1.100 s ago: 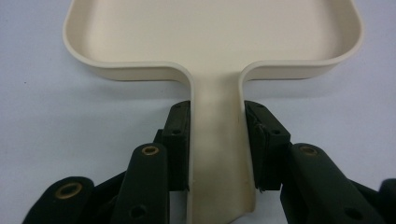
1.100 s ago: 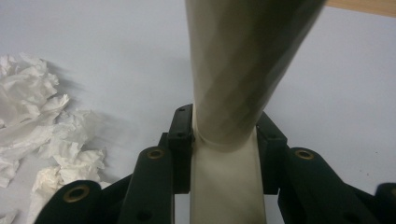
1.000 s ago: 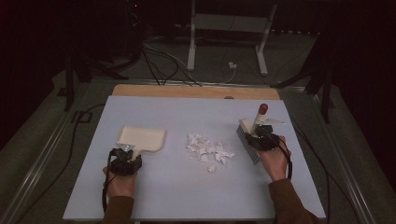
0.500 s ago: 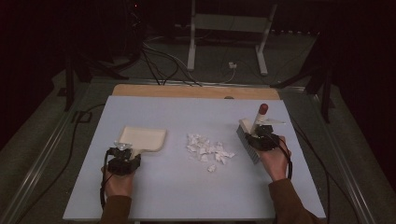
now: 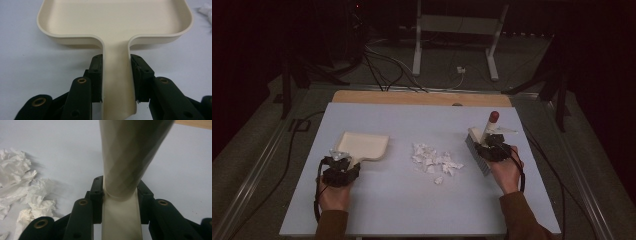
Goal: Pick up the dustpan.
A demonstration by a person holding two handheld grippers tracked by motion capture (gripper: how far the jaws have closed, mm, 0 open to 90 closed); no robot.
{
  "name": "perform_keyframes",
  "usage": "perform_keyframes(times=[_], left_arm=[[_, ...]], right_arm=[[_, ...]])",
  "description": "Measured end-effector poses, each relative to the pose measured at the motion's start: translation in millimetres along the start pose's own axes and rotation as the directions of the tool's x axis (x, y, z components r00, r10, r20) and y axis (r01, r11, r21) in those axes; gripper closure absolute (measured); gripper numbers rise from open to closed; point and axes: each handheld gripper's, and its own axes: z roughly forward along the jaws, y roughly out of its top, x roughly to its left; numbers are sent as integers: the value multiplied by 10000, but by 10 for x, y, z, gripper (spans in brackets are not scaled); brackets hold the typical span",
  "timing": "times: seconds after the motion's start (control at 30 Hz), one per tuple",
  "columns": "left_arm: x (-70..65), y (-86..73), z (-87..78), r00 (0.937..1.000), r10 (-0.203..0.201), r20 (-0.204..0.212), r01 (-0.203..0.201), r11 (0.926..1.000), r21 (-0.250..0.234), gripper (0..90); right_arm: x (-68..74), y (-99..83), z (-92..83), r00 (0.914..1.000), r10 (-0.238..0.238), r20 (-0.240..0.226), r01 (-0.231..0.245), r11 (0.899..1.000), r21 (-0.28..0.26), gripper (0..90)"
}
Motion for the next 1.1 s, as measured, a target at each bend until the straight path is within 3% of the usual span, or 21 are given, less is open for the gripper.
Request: perform_keyframes(times=[0.23,0.6,1.1], left_arm=[[37,46,-64,9998,59,200,-56,9998,-177,668],[86,130,-157,9978,470,472,-455,9985,-321,667],[183,209,-224,9892,1144,917,-1115,9931,-362,667]], right_arm=[[-15,-6,-5,10000,79,-33,-79,10000,-2,671],[-15,-9,-6,10000,65,-37,-65,10000,-18,671],[-16,-9,-5,10000,58,-45,-58,10000,-19,671]])
